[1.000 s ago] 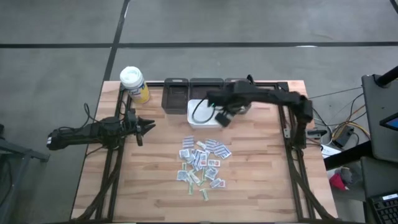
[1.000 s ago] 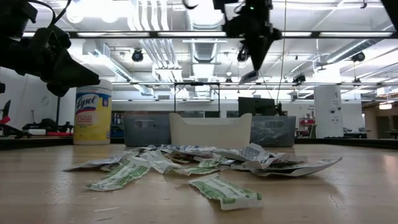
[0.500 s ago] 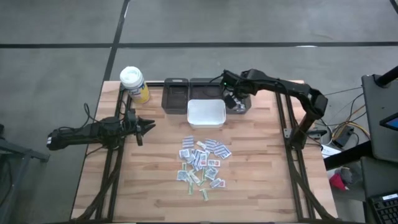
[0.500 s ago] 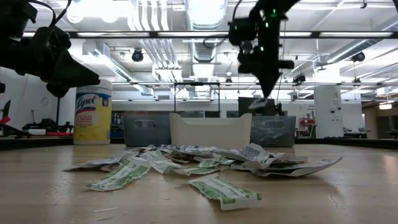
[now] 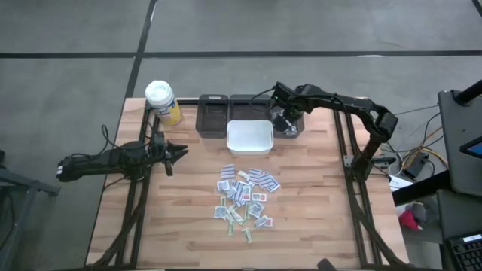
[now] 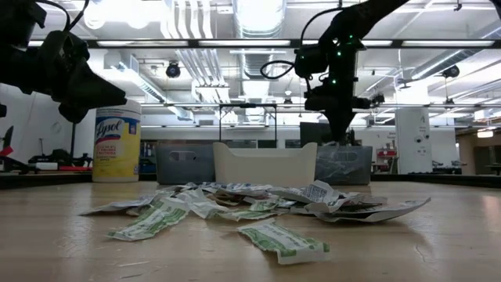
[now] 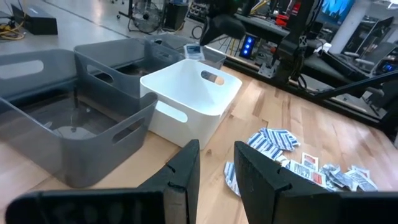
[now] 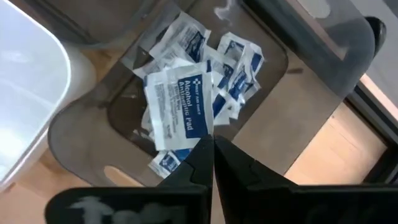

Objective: Pick & Place First Aid Supplies
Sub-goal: Put the blue alcohol pad into the right black bin

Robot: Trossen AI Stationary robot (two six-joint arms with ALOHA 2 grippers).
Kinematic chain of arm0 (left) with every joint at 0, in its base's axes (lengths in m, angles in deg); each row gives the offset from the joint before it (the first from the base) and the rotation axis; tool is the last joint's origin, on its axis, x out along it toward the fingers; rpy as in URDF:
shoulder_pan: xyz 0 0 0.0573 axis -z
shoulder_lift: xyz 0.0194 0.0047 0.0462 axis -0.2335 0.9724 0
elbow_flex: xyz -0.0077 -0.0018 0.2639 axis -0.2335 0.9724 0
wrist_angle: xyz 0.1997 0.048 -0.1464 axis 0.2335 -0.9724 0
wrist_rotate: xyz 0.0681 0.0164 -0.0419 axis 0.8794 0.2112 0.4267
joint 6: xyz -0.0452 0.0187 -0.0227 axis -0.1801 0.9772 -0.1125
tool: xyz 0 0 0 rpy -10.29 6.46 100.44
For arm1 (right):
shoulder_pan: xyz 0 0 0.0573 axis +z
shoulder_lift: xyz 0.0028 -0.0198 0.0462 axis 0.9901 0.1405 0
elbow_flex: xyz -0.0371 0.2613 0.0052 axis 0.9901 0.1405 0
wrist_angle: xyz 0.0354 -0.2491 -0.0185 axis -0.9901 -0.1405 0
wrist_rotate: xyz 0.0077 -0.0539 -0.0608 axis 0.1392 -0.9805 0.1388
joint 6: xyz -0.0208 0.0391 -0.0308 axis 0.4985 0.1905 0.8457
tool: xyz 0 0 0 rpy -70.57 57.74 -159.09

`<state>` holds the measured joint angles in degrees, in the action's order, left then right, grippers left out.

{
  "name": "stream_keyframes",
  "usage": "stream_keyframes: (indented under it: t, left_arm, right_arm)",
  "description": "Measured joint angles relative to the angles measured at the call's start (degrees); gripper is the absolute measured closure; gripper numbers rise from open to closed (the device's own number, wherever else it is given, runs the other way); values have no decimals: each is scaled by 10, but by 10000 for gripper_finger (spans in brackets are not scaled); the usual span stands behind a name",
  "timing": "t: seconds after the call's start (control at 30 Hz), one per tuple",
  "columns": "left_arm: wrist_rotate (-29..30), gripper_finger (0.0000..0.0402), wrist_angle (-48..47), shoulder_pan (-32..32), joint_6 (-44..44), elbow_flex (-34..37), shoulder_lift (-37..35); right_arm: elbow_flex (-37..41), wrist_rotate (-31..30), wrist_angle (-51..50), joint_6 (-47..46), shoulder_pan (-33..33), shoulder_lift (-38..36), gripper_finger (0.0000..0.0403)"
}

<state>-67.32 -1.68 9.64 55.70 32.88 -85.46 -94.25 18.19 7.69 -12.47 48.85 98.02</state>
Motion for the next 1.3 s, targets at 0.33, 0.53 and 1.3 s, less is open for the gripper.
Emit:
stream_keyframes:
  t: [0.33,0.53,1.3]
  left_arm:
    - [0,307,10,0,-10,0,0]
    - [0,307,44,0,-40,0,0]
    - [36,307,173,0,-174,-1,0]
  right_arm:
    - [-1,2,-3,50,-2,0,350]
    - [-27,56,-43,34,6,-6,314]
    - [105,169,40,-41,330,-192,346]
